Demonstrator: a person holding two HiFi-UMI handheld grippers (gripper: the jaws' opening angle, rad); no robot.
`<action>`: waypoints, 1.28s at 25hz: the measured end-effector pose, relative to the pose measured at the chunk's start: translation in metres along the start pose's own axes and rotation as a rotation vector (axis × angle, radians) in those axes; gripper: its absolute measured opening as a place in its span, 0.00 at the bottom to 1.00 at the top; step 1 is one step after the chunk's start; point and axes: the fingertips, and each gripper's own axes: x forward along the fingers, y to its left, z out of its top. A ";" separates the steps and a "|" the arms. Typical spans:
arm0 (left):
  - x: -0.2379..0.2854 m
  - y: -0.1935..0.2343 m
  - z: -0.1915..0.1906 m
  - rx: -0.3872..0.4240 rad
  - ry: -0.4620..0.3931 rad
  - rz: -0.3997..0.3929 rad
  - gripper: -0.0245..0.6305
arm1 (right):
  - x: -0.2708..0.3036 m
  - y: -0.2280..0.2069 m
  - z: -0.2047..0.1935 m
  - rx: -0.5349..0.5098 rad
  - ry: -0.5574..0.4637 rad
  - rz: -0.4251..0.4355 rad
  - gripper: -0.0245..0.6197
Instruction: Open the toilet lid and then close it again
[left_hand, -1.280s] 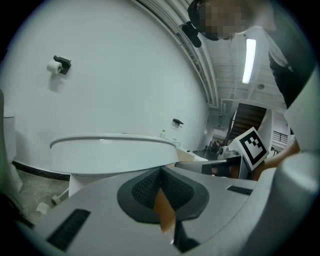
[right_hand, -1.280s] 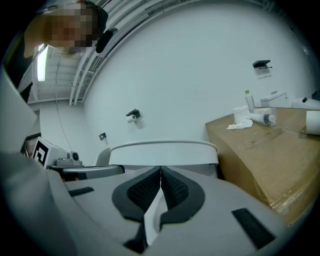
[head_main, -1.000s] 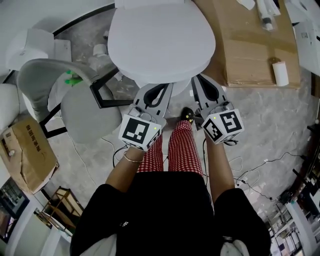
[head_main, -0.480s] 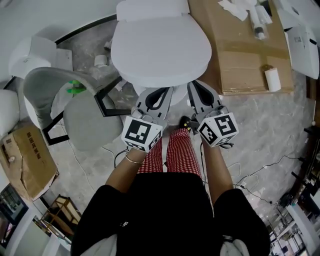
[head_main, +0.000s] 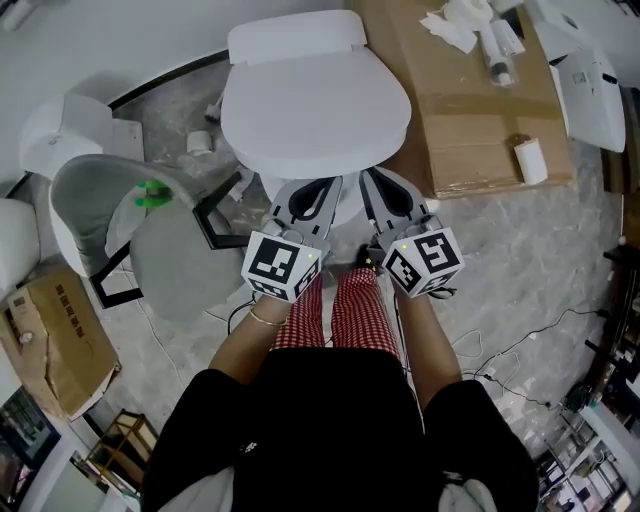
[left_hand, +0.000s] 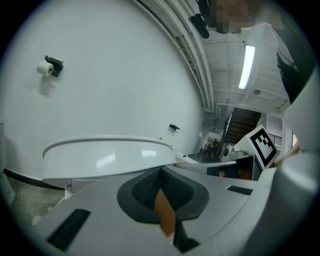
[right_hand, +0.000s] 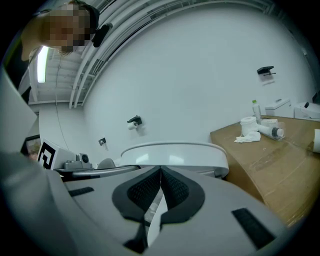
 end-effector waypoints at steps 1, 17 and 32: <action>0.000 0.000 0.001 -0.001 0.001 -0.004 0.04 | 0.001 0.001 0.001 -0.009 0.003 -0.001 0.07; -0.001 0.001 0.020 0.072 -0.008 -0.088 0.04 | 0.010 0.004 0.022 -0.043 -0.014 -0.089 0.07; 0.010 0.013 0.042 0.076 -0.011 0.013 0.04 | 0.021 0.001 0.043 -0.007 -0.008 0.013 0.07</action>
